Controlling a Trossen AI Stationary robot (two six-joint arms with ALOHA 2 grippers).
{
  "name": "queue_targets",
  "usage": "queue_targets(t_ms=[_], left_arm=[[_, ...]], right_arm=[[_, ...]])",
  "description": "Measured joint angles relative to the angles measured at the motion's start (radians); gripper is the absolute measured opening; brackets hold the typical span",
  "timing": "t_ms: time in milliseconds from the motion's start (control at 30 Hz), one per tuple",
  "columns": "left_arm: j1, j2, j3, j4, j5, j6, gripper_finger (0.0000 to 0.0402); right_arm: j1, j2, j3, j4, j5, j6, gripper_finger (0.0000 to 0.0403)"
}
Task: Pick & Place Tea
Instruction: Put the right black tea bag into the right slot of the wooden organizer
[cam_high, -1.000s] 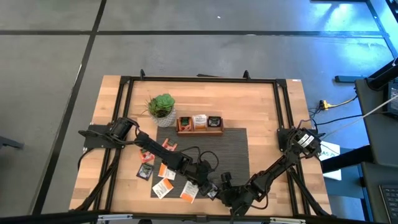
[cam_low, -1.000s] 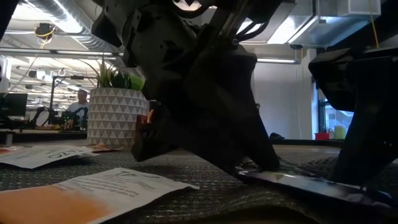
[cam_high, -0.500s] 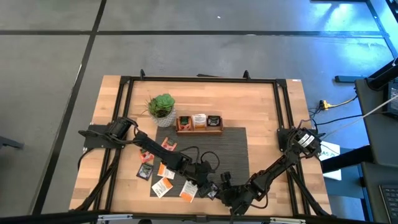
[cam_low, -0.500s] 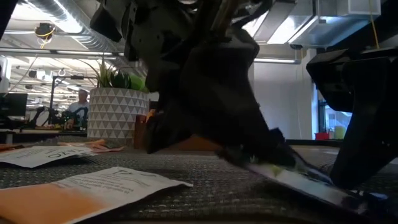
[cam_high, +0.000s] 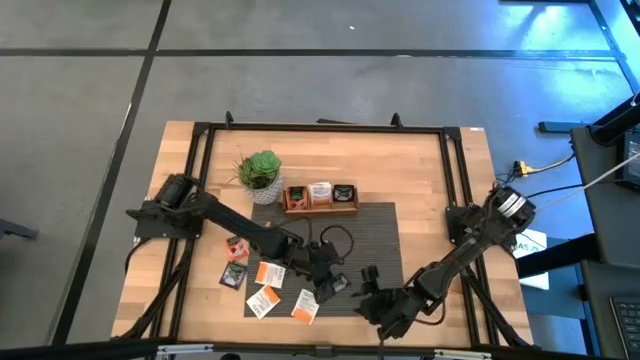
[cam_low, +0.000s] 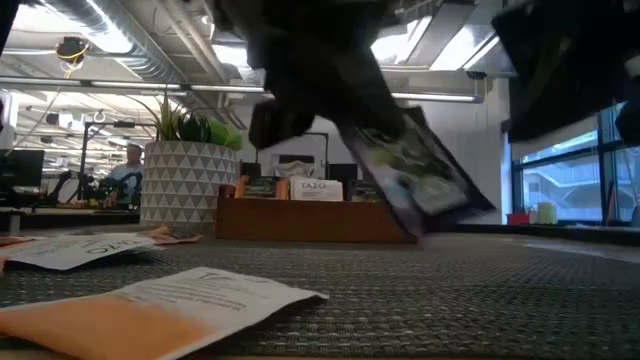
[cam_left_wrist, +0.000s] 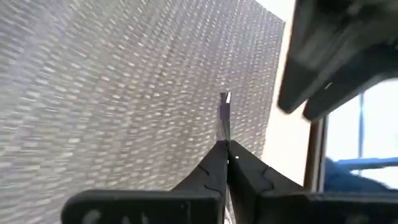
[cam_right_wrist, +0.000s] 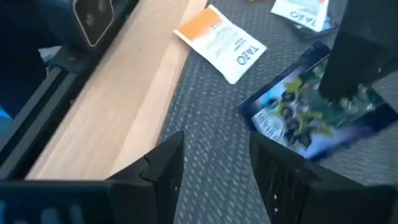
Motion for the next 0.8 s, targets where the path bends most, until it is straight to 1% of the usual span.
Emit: queue_targets(t_ms=[167,233,333,433,533,600,667,733,800], left_arm=[[0.014,-0.09,0.0,-0.193,-0.057,0.115,0.0003],[0.018,-0.123,0.0,-0.287,-0.085,0.141,0.0003],[0.034,-0.17,0.0,-0.383,-0.137,0.201,0.0003],[0.065,-0.207,0.0,-0.408,-0.138,0.305,0.0003],[0.093,-0.224,0.0,-0.415,-0.097,0.408,0.0003],[0.105,-0.227,0.0,-0.414,-0.088,0.481,0.0003],[0.115,-0.226,0.0,-0.425,-0.089,0.559,0.0003],[0.123,-0.224,0.0,-0.429,-0.101,0.636,0.0003],[0.131,-0.222,0.0,-0.437,-0.126,0.682,0.0003]], right_arm=[[-0.002,-0.081,0.001,-0.032,0.015,-0.079,0.0185],[-0.009,-0.092,0.001,-0.036,0.045,-0.096,0.0185],[-0.044,-0.099,0.001,-0.043,0.135,-0.058,0.0185],[-0.11,-0.109,0.002,-0.115,0.153,0.0,0.0185],[-0.196,-0.125,0.001,-0.218,0.122,0.06,0.0185],[-0.26,-0.139,0.002,-0.241,0.073,0.061,0.0185],[-0.315,-0.149,0.002,-0.252,0.012,0.022,0.0185],[-0.354,-0.151,0.002,-0.218,-0.047,-0.034,0.0185],[-0.381,-0.151,0.002,-0.184,-0.085,-0.087,0.0185]])
